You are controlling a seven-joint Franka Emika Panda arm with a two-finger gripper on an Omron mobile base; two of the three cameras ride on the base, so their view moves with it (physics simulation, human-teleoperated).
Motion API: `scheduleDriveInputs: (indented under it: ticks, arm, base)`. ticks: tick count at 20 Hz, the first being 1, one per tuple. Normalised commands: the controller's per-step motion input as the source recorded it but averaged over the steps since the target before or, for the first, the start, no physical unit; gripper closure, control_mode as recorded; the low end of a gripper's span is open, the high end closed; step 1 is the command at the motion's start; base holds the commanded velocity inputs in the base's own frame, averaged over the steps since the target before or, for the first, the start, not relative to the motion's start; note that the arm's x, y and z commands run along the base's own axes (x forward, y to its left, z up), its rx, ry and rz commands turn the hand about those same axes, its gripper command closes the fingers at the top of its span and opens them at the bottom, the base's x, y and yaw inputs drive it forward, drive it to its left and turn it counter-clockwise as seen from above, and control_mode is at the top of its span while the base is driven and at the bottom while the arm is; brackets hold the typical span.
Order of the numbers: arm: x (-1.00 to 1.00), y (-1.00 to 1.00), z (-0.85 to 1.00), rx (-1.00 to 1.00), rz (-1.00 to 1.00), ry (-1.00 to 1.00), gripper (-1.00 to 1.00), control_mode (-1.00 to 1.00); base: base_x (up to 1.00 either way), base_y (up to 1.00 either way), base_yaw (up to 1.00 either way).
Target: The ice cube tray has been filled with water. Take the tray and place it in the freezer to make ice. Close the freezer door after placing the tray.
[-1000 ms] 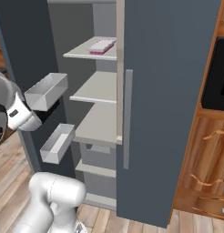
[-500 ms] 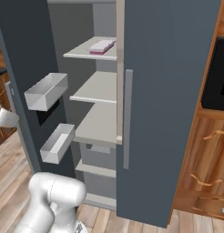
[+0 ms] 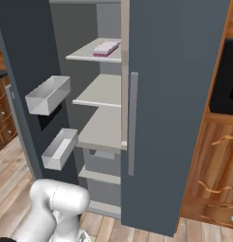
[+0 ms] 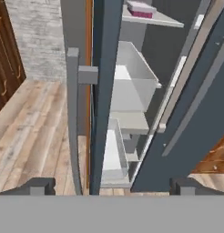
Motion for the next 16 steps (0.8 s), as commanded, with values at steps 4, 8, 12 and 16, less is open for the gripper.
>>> scheduleDriveInputs:
  ticks: [4,8,12,16]
  arm:
    - [0.55,0.93,-0.13,-0.32,0.02,0.17,-1.0,-1.0]
    - [0.51,0.79,-0.07,-0.28,0.0,0.18,-1.0,-1.0]
    - [0.48,0.43,-0.1,-0.2,-0.01,0.11,-1.0,-1.0]
    - [0.36,0.27,-0.16,-0.17,-0.04,0.02,-1.0,-1.0]
  base:
    - [0.0,0.0,0.0]
    - [0.0,0.0,0.0]
    - [0.0,0.0,0.0]
    - [0.0,0.0,0.0]
